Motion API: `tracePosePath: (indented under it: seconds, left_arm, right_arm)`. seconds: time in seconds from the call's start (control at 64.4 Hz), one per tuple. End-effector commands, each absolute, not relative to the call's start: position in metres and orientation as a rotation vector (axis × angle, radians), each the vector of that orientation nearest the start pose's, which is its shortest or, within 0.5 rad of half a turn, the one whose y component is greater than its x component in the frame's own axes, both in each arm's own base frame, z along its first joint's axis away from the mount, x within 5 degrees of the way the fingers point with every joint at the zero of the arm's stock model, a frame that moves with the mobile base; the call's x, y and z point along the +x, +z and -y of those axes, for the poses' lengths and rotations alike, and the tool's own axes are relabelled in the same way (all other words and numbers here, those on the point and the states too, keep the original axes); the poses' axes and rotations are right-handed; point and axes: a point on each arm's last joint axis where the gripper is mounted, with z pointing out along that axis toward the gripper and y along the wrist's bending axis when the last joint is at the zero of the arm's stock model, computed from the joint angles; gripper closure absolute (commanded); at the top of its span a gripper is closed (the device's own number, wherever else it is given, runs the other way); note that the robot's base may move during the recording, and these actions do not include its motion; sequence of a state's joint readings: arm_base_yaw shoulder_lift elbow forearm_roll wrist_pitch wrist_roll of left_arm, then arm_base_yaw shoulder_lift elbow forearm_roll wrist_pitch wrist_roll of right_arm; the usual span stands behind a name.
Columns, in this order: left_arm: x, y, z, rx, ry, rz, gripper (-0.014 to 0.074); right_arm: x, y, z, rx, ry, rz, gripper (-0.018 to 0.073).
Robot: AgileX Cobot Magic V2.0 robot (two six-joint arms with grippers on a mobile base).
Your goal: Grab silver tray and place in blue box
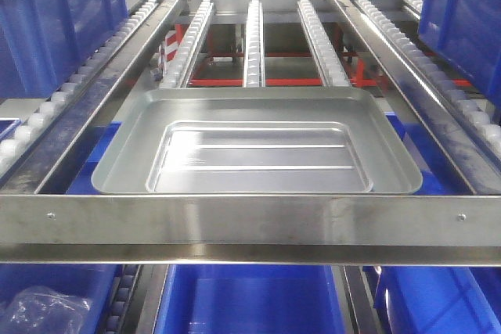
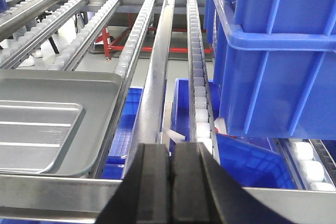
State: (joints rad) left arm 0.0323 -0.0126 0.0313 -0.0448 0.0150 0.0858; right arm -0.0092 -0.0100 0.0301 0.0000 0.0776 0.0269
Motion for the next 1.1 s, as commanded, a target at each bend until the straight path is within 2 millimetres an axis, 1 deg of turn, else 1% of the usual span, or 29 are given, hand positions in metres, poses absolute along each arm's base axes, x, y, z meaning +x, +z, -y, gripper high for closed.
tracePosePath:
  seconds: [0.0,1.087]
  left_arm:
    - [0.0558,0.2044,-0.0020,-0.002,0.055,-1.439,0.0612]
    - [0.0558,0.2044,-0.0020,-0.002,0.055,-1.439,0.0611]
  right_arm:
    - [0.0537,0.2131,0.0007,0.014,-0.007,-1.444,0.0506]
    - [0.0536,0.2135,0.0007,0.014,-0.007,-1.439,0.0506]
